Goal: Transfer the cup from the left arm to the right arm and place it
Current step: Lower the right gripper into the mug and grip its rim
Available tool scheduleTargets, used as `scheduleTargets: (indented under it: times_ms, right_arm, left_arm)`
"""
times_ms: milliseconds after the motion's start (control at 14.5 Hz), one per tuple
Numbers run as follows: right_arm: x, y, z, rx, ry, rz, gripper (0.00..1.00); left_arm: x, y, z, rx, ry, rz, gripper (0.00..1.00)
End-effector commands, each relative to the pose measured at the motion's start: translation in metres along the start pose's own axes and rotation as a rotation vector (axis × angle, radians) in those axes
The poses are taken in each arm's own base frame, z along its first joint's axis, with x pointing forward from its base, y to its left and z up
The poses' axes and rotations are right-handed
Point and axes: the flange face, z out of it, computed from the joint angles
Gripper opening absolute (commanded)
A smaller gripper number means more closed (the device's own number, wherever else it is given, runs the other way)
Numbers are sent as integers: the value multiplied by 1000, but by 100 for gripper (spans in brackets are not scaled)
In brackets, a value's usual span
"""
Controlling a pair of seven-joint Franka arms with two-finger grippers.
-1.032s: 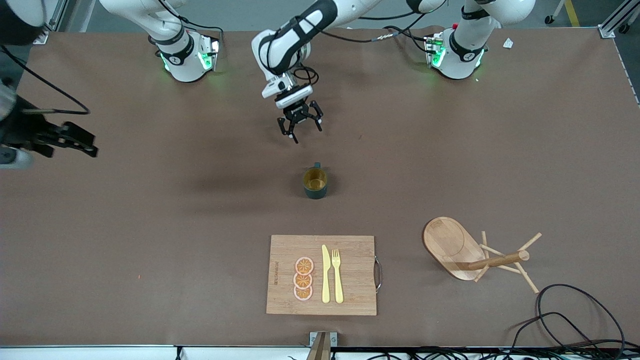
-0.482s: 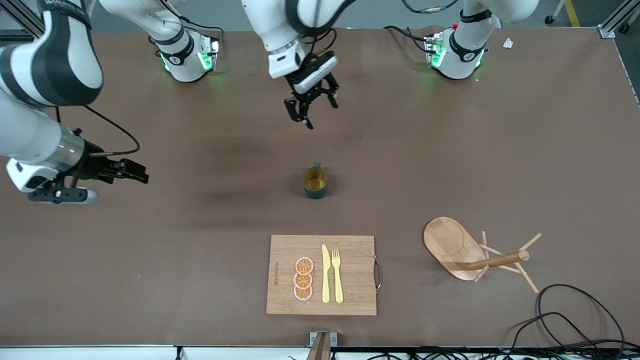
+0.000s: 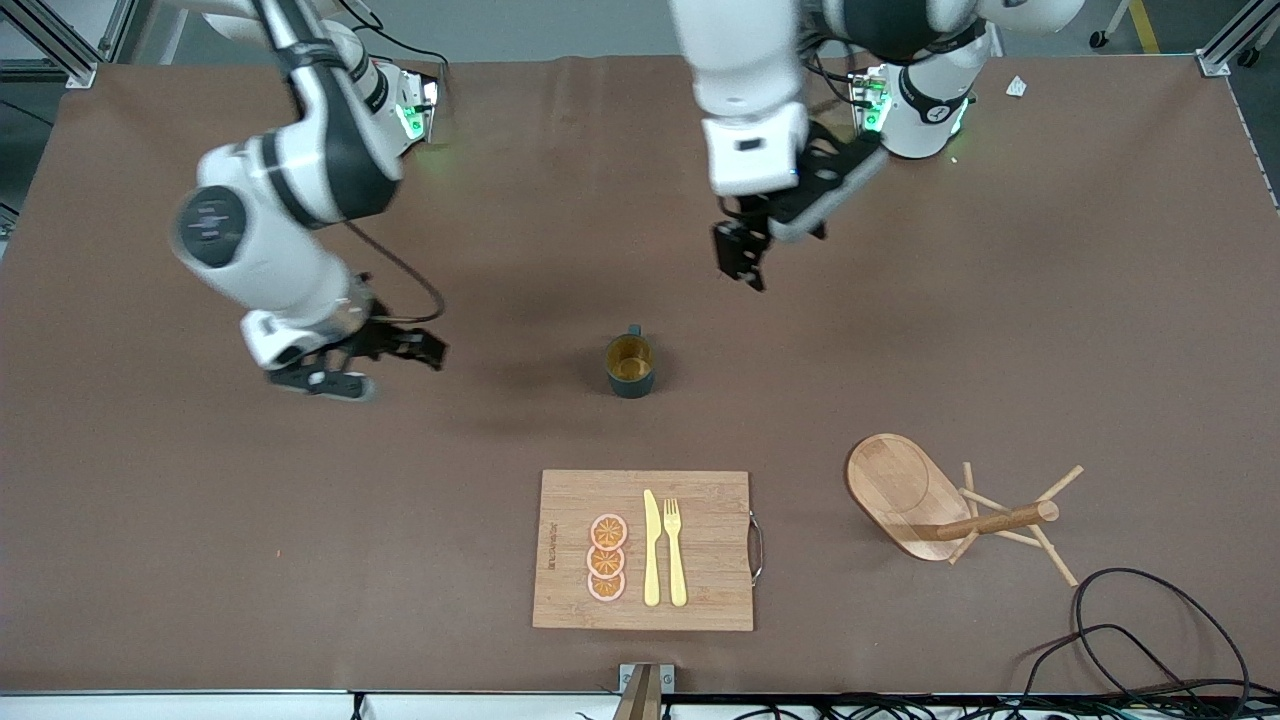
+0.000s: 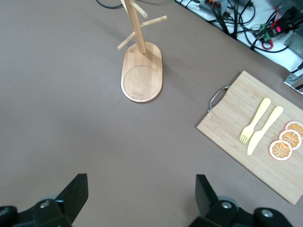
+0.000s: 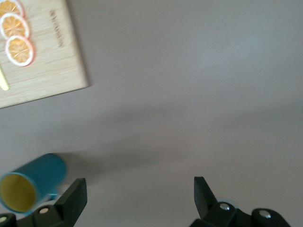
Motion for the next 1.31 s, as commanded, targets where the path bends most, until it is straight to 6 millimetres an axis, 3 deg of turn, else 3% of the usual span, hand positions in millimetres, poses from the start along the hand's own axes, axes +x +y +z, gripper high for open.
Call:
scheduleTargets:
  times_ms: [0,138,275,413,688,826,894,1032,1170,1239]
  right_arm:
    - [-28,-80,21,9,12,175,100]
    - [-38,-141,36,21,30,282,100]
    - [-38,-184,68,0,26,387,100]
    - [-39,-212,98,-4,12,458,100]
    - [-51,-228,130,-6,-29,515,100]
    - [-56,-232,141,-7,-38,540,100]
    - [-57,-232,147,-9,-40,544,95]
    - [-61,-234,159,-11,-38,530,65]
    - [-63,-235,163,-8,-37,524,35]
    - [-62,-235,163,-9,-39,523,25]
  left_arm:
    - [67,-22,2,-39,-122,-5,100]
    - [125,-53,7,-68,-174,1,100]
    - [174,-85,19,-79,-185,79,100]
    - [209,-112,25,-82,-174,151,100]
    - [252,-164,35,-79,-219,341,100]
    - [267,-191,25,-128,-228,419,100]
    - [266,-200,20,-142,-226,483,100]
    - [269,-232,16,-134,-257,557,100]
    - [254,-243,13,-135,-278,582,100]
    - [245,-247,14,-128,-285,591,100]
